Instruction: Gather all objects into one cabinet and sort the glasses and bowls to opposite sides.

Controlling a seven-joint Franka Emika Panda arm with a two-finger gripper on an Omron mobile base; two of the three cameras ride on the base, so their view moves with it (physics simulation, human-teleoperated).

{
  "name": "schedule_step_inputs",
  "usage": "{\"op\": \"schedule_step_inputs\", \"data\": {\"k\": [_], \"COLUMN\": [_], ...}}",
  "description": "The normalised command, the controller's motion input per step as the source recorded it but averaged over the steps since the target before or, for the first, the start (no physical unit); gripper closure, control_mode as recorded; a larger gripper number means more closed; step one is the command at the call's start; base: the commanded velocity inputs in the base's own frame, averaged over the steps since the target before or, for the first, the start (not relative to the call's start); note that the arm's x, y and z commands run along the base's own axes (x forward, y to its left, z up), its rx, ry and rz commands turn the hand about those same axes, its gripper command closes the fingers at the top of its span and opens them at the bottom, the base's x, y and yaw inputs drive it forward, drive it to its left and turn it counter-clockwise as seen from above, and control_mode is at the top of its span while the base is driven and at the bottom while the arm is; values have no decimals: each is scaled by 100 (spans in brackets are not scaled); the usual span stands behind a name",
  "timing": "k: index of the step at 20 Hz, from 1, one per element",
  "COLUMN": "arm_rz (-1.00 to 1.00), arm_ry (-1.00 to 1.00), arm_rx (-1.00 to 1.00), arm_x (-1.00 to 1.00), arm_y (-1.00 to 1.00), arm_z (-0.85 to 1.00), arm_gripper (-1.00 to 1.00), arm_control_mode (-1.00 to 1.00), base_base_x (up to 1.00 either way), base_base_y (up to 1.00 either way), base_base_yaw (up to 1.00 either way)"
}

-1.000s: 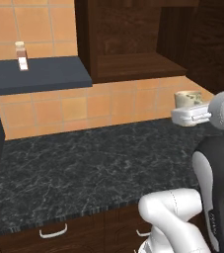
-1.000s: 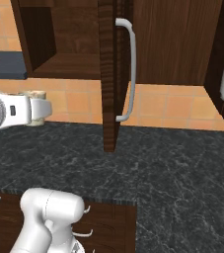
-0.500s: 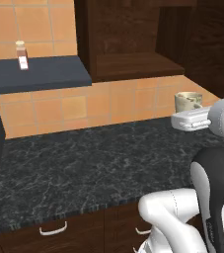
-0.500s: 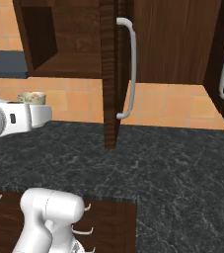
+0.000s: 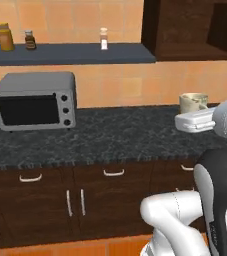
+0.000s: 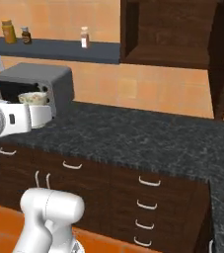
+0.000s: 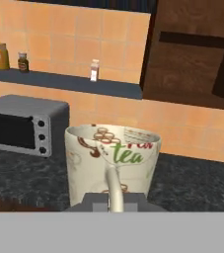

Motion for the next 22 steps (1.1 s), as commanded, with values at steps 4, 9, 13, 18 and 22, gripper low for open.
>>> {"op": "schedule_step_inputs", "data": {"k": [4, 9, 13, 18, 22], "arm_rz": [0, 0, 0, 0, 0], "arm_ry": [0, 0, 0, 0, 0], "arm_rx": [0, 0, 0, 0, 0], "arm_x": [0, 0, 0, 0, 0], "arm_y": [0, 0, 0, 0, 0], "arm_z": [0, 0, 0, 0, 0], "arm_gripper": [100, 100, 100, 100, 100], "arm_control_mode": [100, 100, 100, 100, 100], "base_base_x": [-38, -23, -18, -17, -15], "base_base_y": [64, 20, 26, 11, 0], "base_base_yaw": [94, 100, 100, 100, 100]}}
